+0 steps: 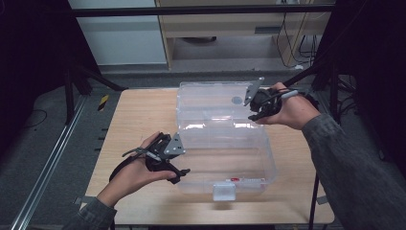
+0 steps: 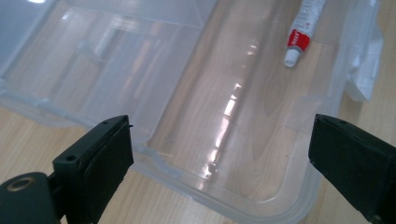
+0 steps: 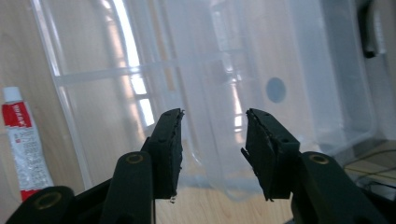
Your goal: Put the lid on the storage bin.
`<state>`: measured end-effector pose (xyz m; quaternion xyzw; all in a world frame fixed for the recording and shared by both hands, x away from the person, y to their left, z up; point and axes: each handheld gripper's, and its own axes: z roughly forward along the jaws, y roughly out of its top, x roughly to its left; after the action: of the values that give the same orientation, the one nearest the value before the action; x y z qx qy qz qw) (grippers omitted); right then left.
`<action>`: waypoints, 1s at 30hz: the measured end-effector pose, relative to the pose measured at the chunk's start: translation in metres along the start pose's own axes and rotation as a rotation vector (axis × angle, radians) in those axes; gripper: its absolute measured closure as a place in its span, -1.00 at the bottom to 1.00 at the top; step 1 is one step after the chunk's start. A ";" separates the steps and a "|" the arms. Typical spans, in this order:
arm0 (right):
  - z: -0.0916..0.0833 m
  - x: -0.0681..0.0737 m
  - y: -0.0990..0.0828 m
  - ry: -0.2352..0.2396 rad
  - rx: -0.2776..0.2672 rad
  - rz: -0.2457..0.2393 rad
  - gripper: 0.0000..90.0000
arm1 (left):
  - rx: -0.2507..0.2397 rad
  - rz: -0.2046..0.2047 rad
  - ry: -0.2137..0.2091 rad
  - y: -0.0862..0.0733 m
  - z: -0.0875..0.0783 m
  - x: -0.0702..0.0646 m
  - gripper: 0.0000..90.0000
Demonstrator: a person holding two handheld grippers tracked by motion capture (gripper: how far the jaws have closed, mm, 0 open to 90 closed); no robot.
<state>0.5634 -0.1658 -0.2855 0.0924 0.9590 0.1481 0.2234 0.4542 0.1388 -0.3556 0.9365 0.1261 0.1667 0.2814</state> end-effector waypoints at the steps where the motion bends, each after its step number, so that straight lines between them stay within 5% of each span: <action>1: 0.004 0.000 0.003 0.013 0.008 -0.018 0.26 | 0.000 0.000 0.000 0.000 0.000 0.000 -0.88; 5: 0.015 0.001 0.011 0.056 0.051 -0.071 0.33 | 0.036 0.051 -0.038 0.002 0.009 -0.006 -0.88; 17: 0.021 -0.002 0.014 0.075 0.105 -0.154 0.75 | 0.041 0.089 -0.084 0.007 0.016 -0.018 -0.86; 26: 0.022 -0.003 0.015 0.077 0.113 -0.164 0.83 | 0.060 0.117 -0.150 0.004 0.020 -0.028 -0.61; 30: 0.022 -0.002 0.015 0.073 0.113 -0.165 0.82 | 0.106 0.145 -0.188 0.001 0.028 -0.035 -0.33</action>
<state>0.5772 -0.1472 -0.2986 0.0202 0.9777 0.0782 0.1941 0.4329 0.1132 -0.3855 0.9682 0.0396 0.0914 0.2293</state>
